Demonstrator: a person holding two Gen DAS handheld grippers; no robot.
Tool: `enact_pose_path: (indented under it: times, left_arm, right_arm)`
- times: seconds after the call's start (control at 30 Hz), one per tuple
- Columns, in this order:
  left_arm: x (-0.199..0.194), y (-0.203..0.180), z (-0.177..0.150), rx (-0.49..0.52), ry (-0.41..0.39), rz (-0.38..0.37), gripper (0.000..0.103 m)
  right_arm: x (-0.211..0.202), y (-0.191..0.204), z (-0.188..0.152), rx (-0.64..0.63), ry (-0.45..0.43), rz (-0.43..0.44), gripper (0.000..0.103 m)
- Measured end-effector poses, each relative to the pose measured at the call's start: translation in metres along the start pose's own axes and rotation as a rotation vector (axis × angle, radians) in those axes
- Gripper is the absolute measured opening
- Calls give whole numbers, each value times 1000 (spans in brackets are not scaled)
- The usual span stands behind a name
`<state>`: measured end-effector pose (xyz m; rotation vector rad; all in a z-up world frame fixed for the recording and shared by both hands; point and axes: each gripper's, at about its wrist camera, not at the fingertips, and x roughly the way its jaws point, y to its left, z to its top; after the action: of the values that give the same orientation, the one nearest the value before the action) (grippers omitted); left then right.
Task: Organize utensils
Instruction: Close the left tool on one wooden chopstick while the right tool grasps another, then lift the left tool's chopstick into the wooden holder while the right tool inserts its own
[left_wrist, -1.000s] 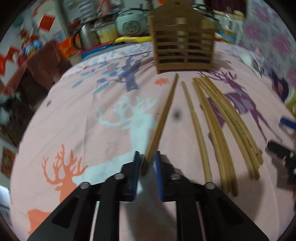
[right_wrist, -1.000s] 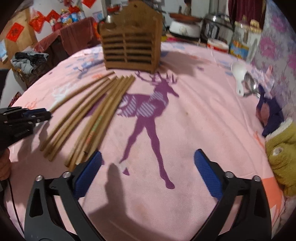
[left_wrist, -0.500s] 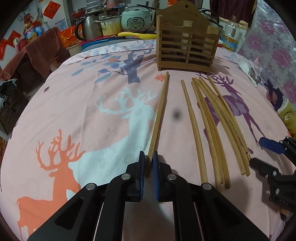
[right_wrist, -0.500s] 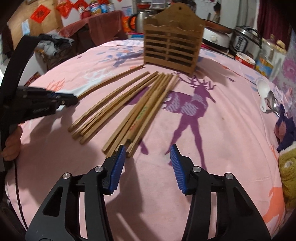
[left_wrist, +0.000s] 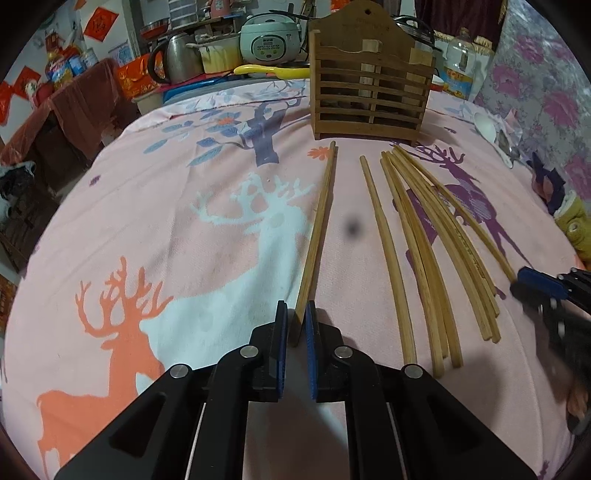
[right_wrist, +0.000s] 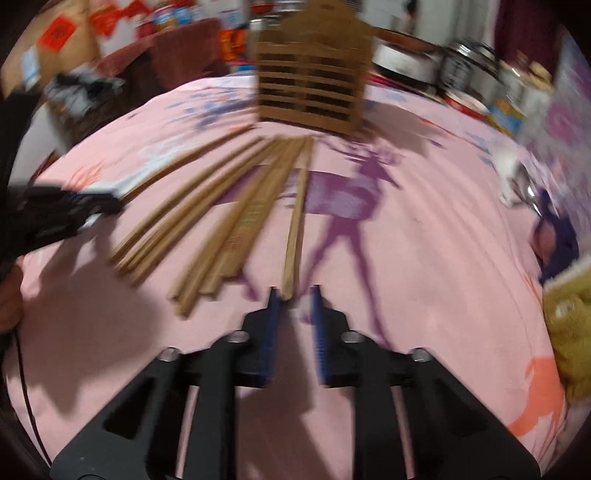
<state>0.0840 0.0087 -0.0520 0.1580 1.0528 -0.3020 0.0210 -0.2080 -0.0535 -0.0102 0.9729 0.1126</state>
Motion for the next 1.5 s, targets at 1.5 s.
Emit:
enact_pose_path:
  times: [1.5]
  left_arm:
    - [-120,-51,160,93,-290,-64,6]
  right_arm:
    - [-109,-10,126,34,-383,-35,6]
